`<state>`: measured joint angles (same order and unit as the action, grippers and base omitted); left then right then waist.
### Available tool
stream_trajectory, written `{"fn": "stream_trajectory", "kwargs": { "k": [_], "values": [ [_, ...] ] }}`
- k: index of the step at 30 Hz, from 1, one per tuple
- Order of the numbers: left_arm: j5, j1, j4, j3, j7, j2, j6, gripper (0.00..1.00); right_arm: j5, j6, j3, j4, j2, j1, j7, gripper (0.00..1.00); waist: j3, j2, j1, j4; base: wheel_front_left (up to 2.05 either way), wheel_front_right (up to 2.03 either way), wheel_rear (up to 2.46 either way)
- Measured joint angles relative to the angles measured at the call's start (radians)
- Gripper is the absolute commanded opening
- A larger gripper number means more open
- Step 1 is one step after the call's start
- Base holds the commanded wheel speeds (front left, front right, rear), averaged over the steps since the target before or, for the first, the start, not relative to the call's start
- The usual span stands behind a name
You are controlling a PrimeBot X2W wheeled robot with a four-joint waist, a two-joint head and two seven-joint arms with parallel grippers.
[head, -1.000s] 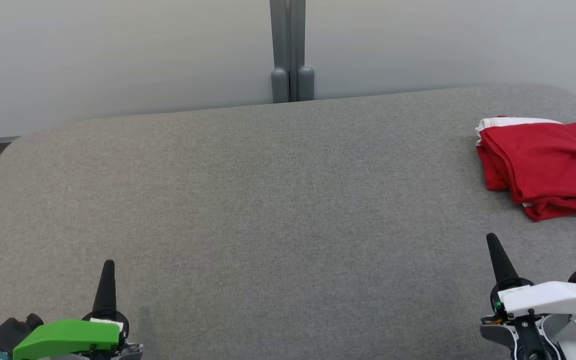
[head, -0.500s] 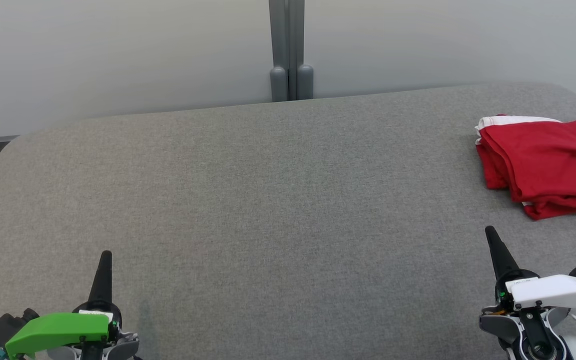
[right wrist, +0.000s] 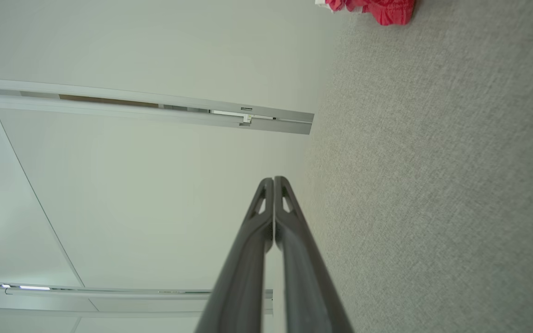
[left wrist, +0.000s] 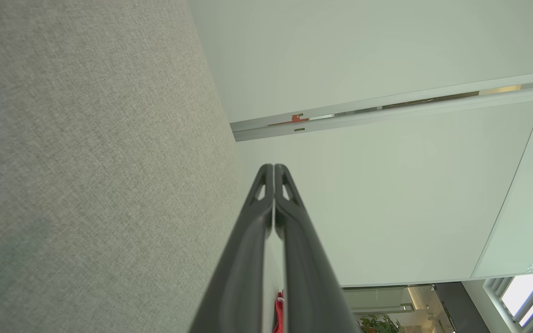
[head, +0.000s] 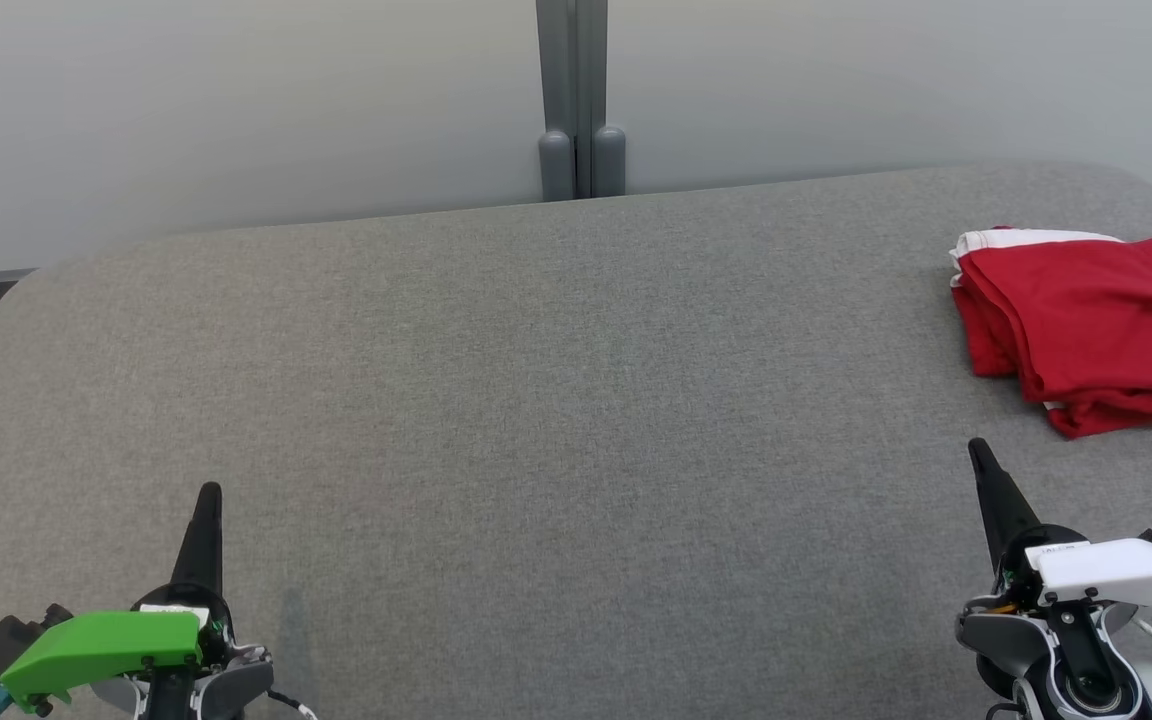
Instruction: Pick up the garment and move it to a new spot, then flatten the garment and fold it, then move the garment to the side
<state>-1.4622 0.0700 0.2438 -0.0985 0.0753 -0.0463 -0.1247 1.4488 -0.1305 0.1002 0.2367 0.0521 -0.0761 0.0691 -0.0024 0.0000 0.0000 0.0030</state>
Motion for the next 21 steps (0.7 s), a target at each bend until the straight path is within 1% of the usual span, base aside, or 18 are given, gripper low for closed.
{"fn": "stream_trajectory", "kwargs": {
  "k": [21],
  "values": [
    [-0.141, 0.028, 0.001, -0.014, 0.038, 0.0, -0.003, 0.0, 0.157, 0.0, 0.008, 0.007, 0.0, -0.027, 0.039, 0.0, 0.005, 0.0, 0.0, -0.003, 0.0, 0.0, 0.0]
  ]
}}
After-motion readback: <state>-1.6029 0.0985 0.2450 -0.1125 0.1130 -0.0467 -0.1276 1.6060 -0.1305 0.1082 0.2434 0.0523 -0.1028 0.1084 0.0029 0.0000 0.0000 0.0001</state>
